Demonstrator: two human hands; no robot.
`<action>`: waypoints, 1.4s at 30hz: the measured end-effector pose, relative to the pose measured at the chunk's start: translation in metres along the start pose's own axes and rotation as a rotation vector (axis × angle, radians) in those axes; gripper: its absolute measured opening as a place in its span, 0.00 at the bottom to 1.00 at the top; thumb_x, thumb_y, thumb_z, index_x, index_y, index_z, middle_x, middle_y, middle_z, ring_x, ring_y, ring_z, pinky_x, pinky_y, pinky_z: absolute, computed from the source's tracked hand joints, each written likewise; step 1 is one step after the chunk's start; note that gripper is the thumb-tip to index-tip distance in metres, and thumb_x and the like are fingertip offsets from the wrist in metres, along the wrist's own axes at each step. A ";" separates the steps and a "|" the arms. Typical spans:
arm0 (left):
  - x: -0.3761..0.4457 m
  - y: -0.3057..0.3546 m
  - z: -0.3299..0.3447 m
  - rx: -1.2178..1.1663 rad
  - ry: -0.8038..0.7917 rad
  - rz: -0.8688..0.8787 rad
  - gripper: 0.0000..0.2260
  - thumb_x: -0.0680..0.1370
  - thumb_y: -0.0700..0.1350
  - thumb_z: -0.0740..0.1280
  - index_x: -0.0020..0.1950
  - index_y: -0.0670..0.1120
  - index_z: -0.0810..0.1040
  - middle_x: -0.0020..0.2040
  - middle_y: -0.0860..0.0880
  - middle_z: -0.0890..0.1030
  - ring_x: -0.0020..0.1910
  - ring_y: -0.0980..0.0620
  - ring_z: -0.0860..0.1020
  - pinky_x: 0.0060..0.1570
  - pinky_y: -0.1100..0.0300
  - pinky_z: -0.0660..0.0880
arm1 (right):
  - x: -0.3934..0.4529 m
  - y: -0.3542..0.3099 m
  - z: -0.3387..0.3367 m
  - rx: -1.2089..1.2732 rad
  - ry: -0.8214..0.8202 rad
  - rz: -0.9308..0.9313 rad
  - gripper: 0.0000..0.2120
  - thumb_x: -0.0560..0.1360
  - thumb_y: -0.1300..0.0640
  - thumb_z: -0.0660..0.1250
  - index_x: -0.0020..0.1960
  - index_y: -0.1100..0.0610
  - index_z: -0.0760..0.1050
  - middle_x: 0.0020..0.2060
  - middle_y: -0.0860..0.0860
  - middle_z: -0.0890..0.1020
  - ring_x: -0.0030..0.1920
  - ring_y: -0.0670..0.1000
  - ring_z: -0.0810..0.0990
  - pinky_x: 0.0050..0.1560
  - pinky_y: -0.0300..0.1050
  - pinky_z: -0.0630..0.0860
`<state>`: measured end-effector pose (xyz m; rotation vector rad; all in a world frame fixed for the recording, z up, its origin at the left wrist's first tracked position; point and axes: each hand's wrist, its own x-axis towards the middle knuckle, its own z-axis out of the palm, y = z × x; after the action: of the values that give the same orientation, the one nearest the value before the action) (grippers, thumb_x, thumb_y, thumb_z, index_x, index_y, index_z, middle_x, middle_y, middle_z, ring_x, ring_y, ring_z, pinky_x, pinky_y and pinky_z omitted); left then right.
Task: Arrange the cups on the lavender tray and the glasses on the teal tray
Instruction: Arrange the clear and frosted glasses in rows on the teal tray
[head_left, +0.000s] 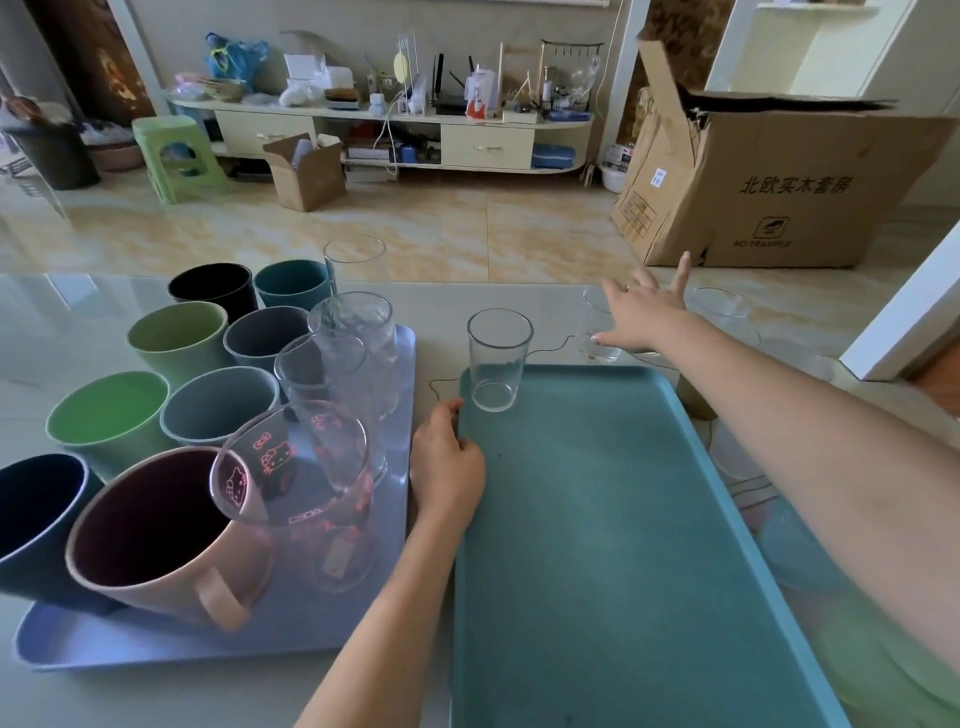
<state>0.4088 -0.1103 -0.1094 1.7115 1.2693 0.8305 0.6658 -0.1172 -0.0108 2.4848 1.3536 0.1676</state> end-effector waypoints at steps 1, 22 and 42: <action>0.001 -0.001 0.000 0.002 -0.001 0.002 0.24 0.72 0.33 0.56 0.66 0.49 0.71 0.63 0.50 0.77 0.61 0.49 0.75 0.53 0.59 0.72 | 0.001 0.000 0.000 -0.007 0.031 -0.004 0.42 0.72 0.34 0.60 0.75 0.57 0.52 0.71 0.57 0.67 0.76 0.54 0.53 0.65 0.78 0.37; -0.016 0.002 -0.009 0.083 -0.048 0.049 0.22 0.74 0.34 0.55 0.68 0.47 0.69 0.63 0.47 0.76 0.60 0.47 0.75 0.52 0.57 0.73 | -0.114 -0.023 -0.022 0.884 0.235 -0.035 0.37 0.64 0.49 0.77 0.68 0.51 0.65 0.63 0.54 0.65 0.59 0.52 0.72 0.55 0.41 0.70; -0.066 0.000 -0.028 0.121 -0.030 0.239 0.27 0.71 0.28 0.55 0.67 0.44 0.71 0.59 0.43 0.78 0.58 0.45 0.74 0.50 0.63 0.66 | -0.155 -0.093 -0.011 1.050 0.081 -0.280 0.40 0.67 0.43 0.74 0.71 0.52 0.55 0.62 0.49 0.66 0.61 0.49 0.71 0.61 0.43 0.68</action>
<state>0.3664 -0.1673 -0.0990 1.9931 1.1284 0.8768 0.5039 -0.1975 -0.0234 2.9894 2.2029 -0.6871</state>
